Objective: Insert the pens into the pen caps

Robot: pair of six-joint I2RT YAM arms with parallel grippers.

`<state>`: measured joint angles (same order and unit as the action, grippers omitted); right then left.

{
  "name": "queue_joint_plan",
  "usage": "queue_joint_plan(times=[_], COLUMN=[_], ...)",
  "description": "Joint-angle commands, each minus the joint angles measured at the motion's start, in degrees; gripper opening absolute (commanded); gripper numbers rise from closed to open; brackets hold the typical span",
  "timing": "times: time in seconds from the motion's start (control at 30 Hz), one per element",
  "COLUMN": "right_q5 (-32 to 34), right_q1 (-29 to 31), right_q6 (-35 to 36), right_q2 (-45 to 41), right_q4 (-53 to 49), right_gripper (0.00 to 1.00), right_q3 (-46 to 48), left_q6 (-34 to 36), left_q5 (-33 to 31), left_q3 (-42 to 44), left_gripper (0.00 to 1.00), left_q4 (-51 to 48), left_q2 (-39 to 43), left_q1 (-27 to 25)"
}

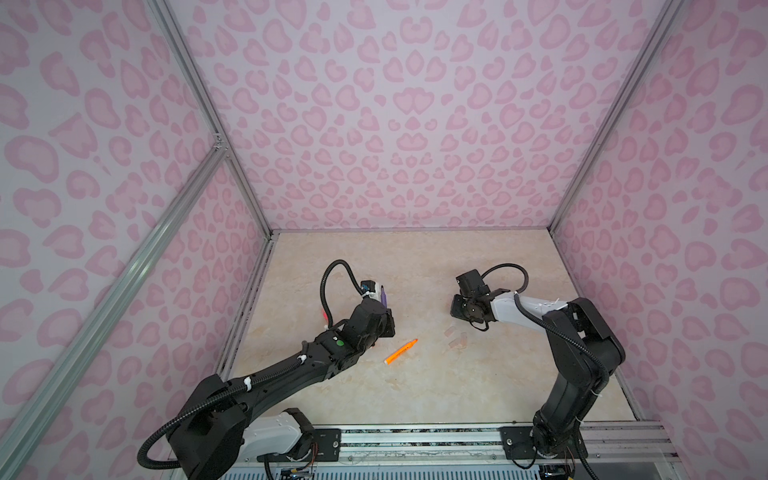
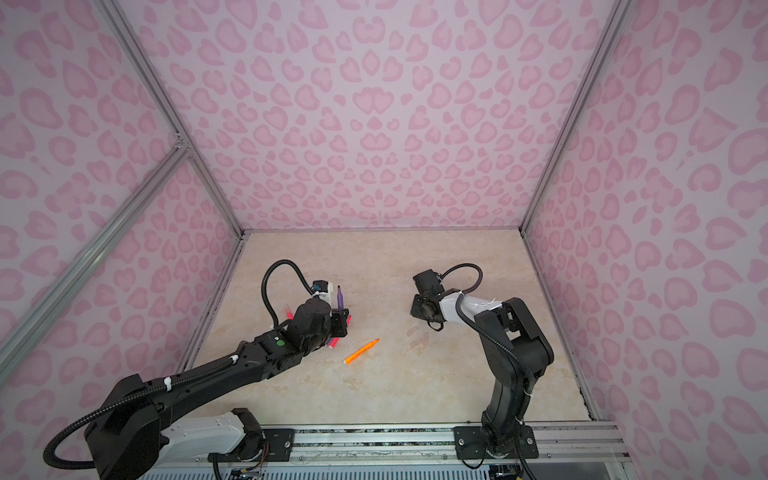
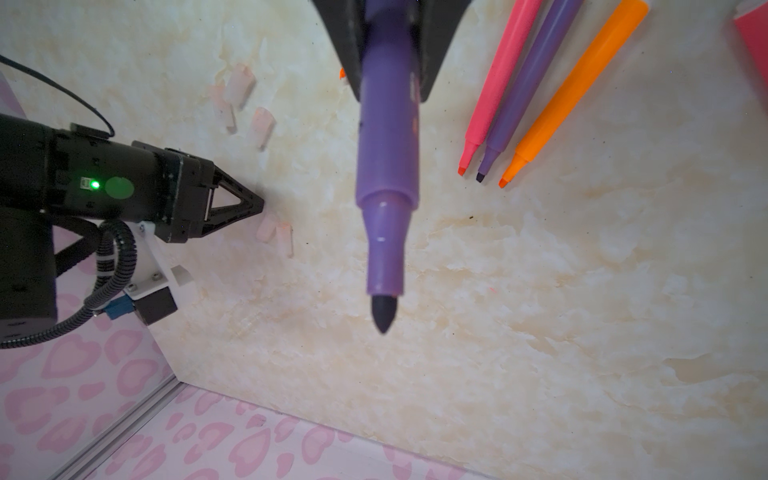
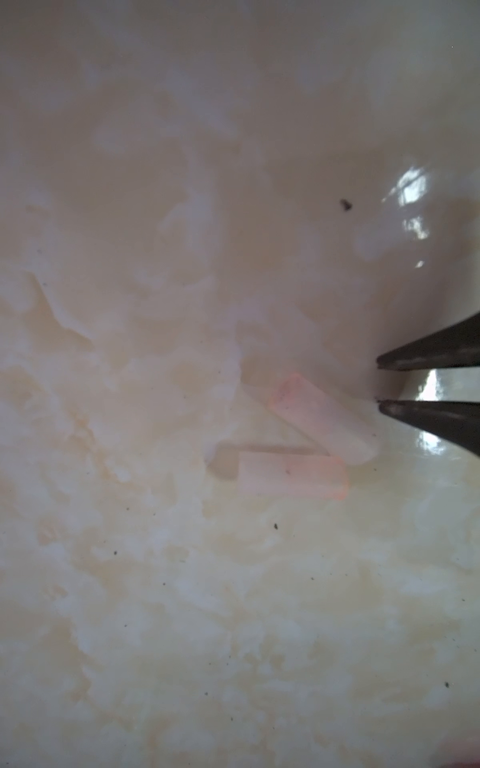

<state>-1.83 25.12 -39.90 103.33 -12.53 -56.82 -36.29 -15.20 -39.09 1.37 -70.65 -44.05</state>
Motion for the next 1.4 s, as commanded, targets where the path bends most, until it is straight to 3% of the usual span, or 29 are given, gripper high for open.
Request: queue_joint_plan(times=[0.0,0.37,0.77,1.23,1.37], right_q5=[-2.0,-0.5,8.8,14.0,15.4], right_q1=[0.4,1.2,0.8,0.7,0.7], right_q6=[-0.2,0.9,3.3,4.9,4.4], right_q2=[2.3,3.9,6.9,7.8,8.5], right_q4=[-5.8,-6.2,-14.1,-16.2,-18.3], right_gripper=[0.18,0.31,0.56,0.57,0.49], right_q3=[0.0,-3.2,-8.6,-11.3,-13.1], left_q6=[-0.3,-0.2,-0.1,-0.3,-0.2], left_q5=[0.1,0.1,0.4,0.8,0.9], left_q3=[-0.8,-1.0,-1.2,-1.0,-1.4], left_gripper=[0.04,0.04,0.04,0.04,0.04], left_q4=[0.8,0.8,0.8,1.0,0.9], left_q2=[-0.2,-0.5,-0.7,-0.9,-1.5], left_q1=[0.1,0.1,0.2,0.2,0.2])
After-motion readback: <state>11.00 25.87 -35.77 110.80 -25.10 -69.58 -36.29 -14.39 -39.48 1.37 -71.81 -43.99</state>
